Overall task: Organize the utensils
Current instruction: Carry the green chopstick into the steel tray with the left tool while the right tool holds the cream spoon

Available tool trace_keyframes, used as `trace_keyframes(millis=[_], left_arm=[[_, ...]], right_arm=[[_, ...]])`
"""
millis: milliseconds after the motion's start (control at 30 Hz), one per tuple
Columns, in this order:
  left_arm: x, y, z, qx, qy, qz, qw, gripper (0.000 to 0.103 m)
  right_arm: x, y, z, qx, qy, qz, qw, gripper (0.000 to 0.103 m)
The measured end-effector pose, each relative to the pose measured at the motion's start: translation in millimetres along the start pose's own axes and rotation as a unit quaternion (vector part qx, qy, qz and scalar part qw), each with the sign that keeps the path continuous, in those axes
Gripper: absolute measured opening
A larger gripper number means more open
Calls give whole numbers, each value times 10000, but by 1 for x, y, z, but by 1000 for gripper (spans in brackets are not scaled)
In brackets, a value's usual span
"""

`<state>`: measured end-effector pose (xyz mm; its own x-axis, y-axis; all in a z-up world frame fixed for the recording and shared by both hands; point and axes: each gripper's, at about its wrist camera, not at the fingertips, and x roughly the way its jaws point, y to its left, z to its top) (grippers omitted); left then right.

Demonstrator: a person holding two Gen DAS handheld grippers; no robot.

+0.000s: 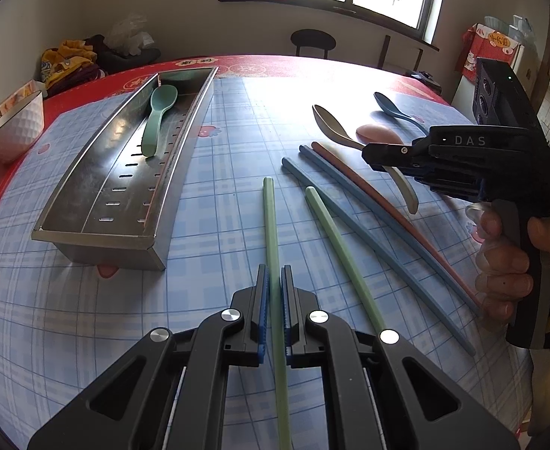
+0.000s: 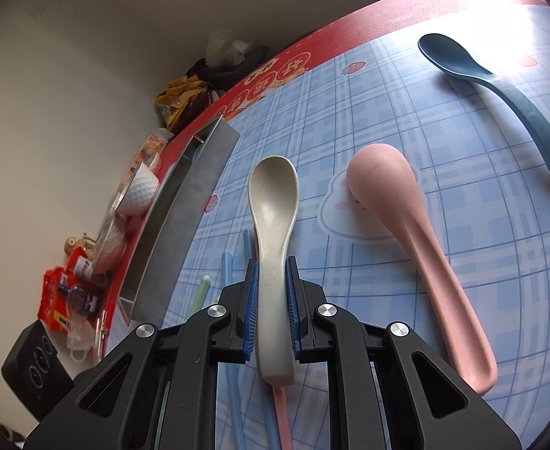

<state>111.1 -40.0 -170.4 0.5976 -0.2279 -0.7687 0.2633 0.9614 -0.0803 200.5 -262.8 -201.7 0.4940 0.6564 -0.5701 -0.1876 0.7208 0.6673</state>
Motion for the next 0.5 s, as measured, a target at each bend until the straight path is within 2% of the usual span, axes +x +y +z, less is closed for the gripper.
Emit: trace_keyframes(millis=[300, 500], left_arm=[[0, -2, 0, 49, 2, 60, 10000, 7], [0, -4, 0, 64, 1, 70, 10000, 7]], right_arm=[[-14, 15, -1, -284, -210, 171, 9992, 14], [-21, 26, -4, -517, -385, 87, 9979, 14]])
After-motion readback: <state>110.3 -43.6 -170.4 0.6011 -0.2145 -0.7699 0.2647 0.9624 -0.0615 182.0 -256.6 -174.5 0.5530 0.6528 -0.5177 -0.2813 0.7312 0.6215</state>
